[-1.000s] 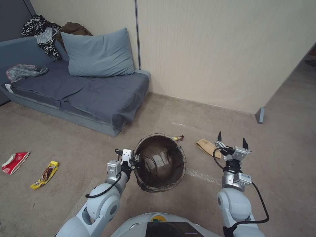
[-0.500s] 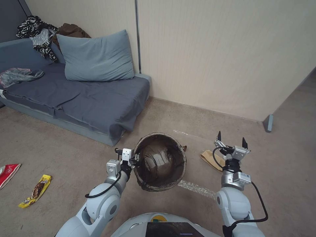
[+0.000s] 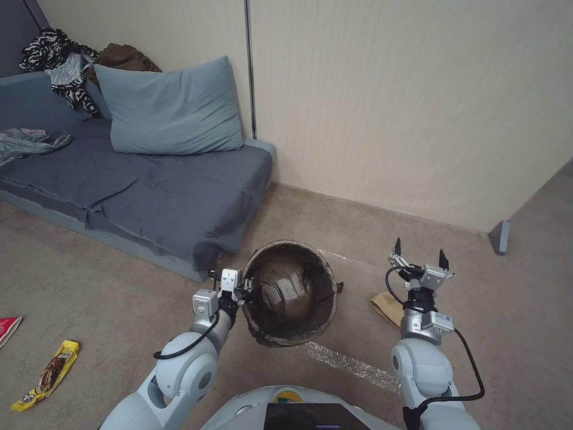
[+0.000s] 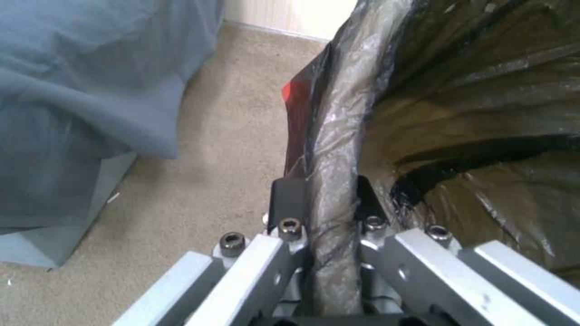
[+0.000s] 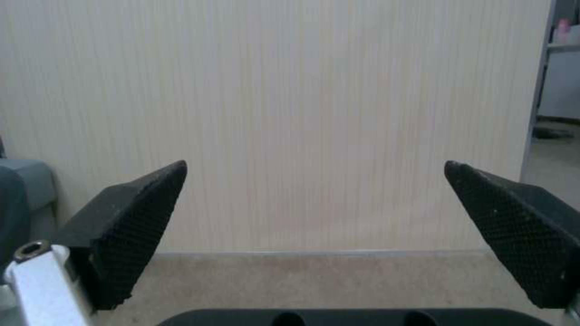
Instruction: Pick up the trash bin, then pick up the garbage from the floor and place it into the trash bin.
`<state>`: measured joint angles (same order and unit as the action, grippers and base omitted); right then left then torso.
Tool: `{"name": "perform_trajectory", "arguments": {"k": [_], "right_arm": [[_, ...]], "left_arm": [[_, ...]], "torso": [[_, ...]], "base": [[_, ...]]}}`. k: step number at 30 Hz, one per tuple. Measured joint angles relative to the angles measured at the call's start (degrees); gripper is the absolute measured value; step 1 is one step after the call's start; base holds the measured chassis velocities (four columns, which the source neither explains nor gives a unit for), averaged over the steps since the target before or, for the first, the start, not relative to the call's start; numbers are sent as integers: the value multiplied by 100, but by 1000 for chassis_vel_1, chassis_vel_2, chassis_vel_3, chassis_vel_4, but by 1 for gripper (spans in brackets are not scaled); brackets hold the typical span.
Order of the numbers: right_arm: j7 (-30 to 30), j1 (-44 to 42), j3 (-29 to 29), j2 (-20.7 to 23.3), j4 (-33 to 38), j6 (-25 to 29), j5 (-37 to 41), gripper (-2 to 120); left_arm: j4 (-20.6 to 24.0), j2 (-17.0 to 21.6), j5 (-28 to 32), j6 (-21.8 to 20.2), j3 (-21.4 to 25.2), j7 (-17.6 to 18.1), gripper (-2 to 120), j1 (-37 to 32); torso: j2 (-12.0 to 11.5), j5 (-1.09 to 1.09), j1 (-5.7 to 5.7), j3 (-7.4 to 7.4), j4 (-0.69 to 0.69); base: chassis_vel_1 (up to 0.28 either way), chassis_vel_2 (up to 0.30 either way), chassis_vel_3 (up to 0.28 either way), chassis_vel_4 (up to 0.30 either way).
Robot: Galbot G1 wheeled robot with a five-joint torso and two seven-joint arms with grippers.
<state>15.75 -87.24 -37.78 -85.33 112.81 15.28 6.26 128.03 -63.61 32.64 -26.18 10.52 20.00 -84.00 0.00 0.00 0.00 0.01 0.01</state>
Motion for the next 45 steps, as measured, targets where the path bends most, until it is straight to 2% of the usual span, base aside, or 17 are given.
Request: {"name": "perform_trajectory", "arguments": {"k": [11, 17, 20, 21, 24, 25, 27, 28, 29, 31, 32, 34, 35, 37, 38, 41, 45], "right_arm": [[-5, -15, -10, 60, -3, 8, -1, 100], [1, -129, -62, 451, 119, -225, 202, 100], [4, -176, -103, 910, 138, -387, 535, 100], [4, -176, -103, 910, 138, -387, 535, 100], [28, -177, -110, 1538, 74, -611, 1037, 100], [28, -177, -110, 1538, 74, -611, 1037, 100], [26, -181, -51, 2098, -30, -699, 1286, 100], [12, -176, 10, 2521, -140, -732, 1432, 100], [12, -176, 10, 2521, -140, -732, 1432, 100], [-33, -156, 116, 3048, -328, -776, 1695, 100], [-33, -156, 116, 3048, -328, -776, 1695, 100], [-179, -110, 274, 3622, -639, -836, 2118, 100], [-179, -110, 274, 3622, -639, -836, 2118, 100], [-382, -88, 371, 3973, -895, -823, 2282, 100], [-382, -88, 371, 3973, -895, -823, 2282, 100], [-745, 78, 667, 4397, -1278, -793, 2456, 100], [-981, 338, 1054, 4566, -1554, -809, 2647, 100]], "left_arm": [[26, 18, 13, -8, -7, 1, 0, -1], [89, 72, 34, -13, 2, 1, 0, -25], [123, 103, 37, -11, 19, -2, 0, -49], [123, 103, 37, -11, 19, -2, 0, -49], [129, 108, 41, -7, 27, -4, 0, -49], [129, 108, 41, -7, 27, -4, 0, -49], [129, 111, 46, -3, 32, -5, 0, -43], [129, 113, 52, 0, 35, -6, 0, -41], [129, 113, 52, 0, 35, -6, 0, -41], [127, 114, 54, 5, 42, -6, 0, -37], [127, 114, 54, 5, 42, -6, 0, -37], [122, 118, 59, 8, 47, -8, 0, -33], [122, 118, 59, 8, 47, -8, 0, -33], [92, 137, 85, 8, 41, -9, 0, 10], [92, 137, 85, 8, 41, -9, 0, 10], [70, 172, 135, 4, 27, -9, 0, 50], [70, 193, 151, 0, 29, -8, 0, 52]], "torso": [[0, 0, -1, -1, 0], [0, 1, -1, -1, -1], [0, 1, 0, -1, 0], [0, 1, 0, -1, 0], [0, 2, -1, -1, -1], [0, 2, -1, -1, -1], [0, 2, 0, -1, -1], [0, 1, 0, -1, -1], [0, 1, 0, -1, -1], [0, 1, 0, -1, 0], [0, 1, 0, -1, 0], [0, 2, 0, -1, -1], [0, 2, 0, -1, -1], [0, 1, 0, -1, 0], [0, 1, 0, -1, 0], [0, 0, 0, -1, -2], [0, 0, 0, -1, 0]], "base": [[0, 0, 0, 0], [0, 0, 0, 0], [0, 0, 0, 0], [0, 0, 0, 0], [0, 0, 0, 0], [0, 0, 0, 0], [0, 0, 0, 0], [0, 0, 0, 0], [0, 0, 0, 0], [0, 0, 0, 0], [0, 0, 0, 0], [0, 0, 0, 0], [0, 0, 0, 0], [0, 0, 0, 0], [0, 0, 0, 0], [0, 0, 0, 0], [0, 0, 0, 0]]}}
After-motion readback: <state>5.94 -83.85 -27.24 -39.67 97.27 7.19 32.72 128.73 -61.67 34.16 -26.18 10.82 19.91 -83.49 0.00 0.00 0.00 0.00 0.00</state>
